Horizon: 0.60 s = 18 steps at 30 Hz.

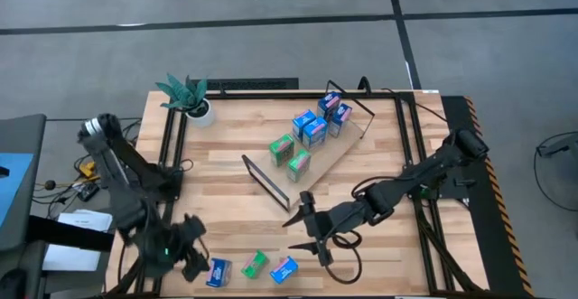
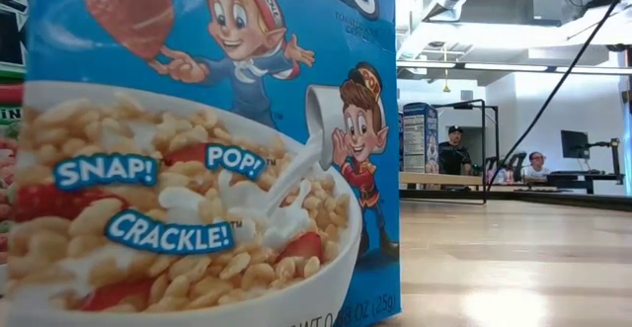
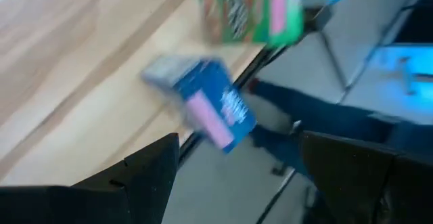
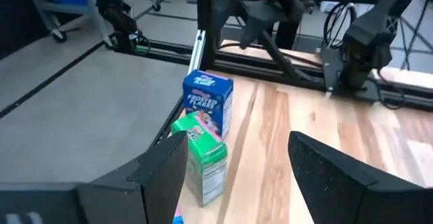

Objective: Stack cereal on shelf
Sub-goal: Put the blue cereal box on the shelf aligned with the blue cereal boxes

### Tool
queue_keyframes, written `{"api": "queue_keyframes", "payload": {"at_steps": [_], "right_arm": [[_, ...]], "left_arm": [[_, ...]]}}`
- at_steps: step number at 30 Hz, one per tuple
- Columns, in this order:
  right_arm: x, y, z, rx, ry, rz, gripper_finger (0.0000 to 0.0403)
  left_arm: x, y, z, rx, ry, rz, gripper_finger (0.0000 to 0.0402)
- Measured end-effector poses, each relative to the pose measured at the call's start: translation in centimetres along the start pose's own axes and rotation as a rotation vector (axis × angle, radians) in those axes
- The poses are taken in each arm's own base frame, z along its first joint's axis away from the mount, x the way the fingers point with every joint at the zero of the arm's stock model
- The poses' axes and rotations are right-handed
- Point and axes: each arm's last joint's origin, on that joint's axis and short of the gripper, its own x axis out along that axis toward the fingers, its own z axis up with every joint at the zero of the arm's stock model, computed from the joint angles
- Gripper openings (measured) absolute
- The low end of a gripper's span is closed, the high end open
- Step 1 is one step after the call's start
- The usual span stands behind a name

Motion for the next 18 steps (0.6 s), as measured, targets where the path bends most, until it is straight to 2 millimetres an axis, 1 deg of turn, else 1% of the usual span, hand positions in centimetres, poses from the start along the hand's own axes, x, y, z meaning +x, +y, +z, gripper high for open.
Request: {"api": "queue_keyframes", "payload": {"at_steps": [4, 8, 11, 13, 18], "right_arm": [[0.0, 0.0, 0.1, 0.020, -0.005, 0.001, 0.0282], [0.0, -0.3, 0.2, 0.025, -0.013, -0.007, 0.0282], [0.1, -0.4, 0.2, 0.030, -0.010, -0.011, 0.0282], [0.1, -0.4, 0.1, 0.044, -0.009, -0.013, 0.0282], [0.1, -0.4, 0.1, 0.054, -0.008, -0.013, 0.0282]], "left_arm": [[1.6, -1.4, -2.3, -0.025, 0.064, 0.102, 0.0293], [3.0, -3.4, -3.6, -0.034, 0.057, 0.193, 0.0293], [4.0, -5.0, -3.9, -0.060, 0.003, 0.252, 0.0293], [4.9, -5.8, -4.0, -0.082, -0.030, 0.294, 0.0293], [8.1, -6.0, -4.3, -0.114, -0.074, 0.400, 0.0293]]}}
